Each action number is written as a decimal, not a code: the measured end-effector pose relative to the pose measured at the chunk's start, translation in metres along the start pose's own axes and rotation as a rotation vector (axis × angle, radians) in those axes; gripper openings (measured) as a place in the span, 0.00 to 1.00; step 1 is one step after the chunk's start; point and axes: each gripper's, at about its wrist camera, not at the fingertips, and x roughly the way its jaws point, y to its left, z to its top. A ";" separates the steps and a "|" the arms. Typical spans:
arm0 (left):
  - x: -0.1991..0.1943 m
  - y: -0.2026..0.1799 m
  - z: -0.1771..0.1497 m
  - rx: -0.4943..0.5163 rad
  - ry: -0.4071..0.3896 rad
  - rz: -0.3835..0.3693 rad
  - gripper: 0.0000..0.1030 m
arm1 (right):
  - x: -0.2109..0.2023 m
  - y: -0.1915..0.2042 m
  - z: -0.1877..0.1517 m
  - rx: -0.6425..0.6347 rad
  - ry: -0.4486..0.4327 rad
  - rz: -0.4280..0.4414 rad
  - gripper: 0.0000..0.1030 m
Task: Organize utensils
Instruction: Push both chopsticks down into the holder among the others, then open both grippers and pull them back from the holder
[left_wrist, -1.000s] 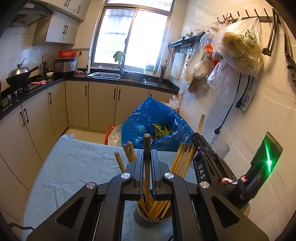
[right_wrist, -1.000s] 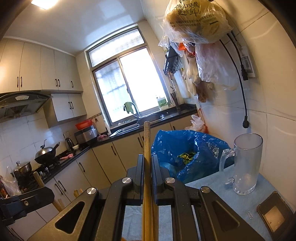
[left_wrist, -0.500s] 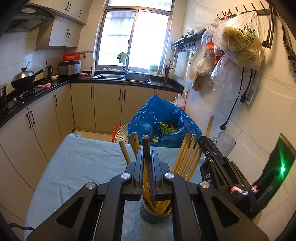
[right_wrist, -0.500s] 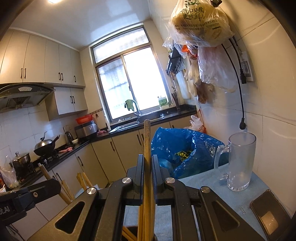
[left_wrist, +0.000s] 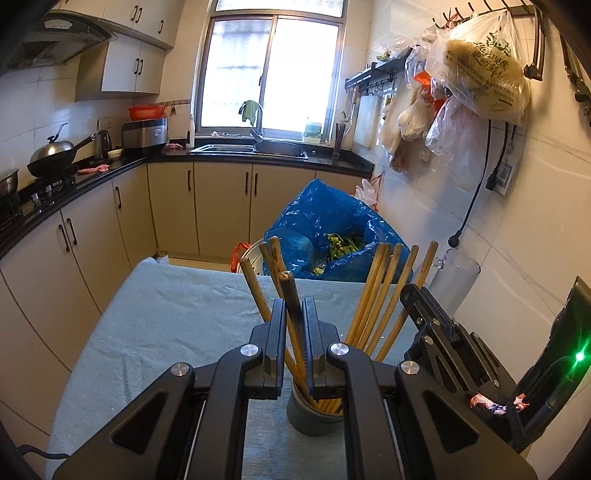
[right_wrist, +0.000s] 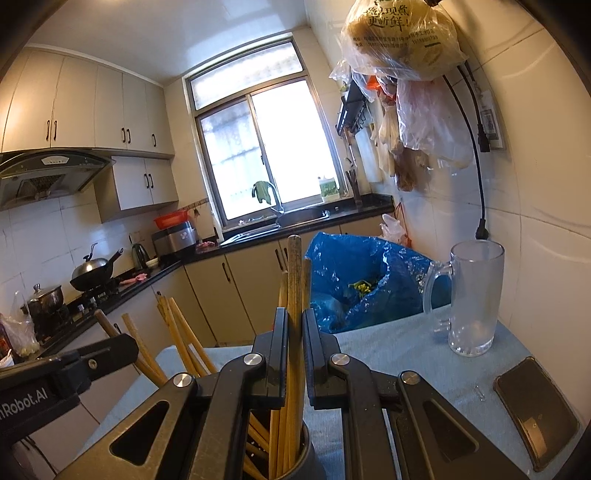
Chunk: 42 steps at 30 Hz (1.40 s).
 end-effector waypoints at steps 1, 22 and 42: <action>0.000 0.001 0.000 0.000 0.000 -0.001 0.08 | 0.000 -0.001 0.000 -0.001 0.002 -0.001 0.07; 0.000 0.003 0.000 -0.007 0.008 0.006 0.08 | 0.002 -0.002 -0.006 -0.013 0.045 0.002 0.08; -0.053 0.019 -0.002 -0.069 -0.042 0.028 0.38 | -0.044 0.006 0.012 -0.021 -0.015 -0.016 0.45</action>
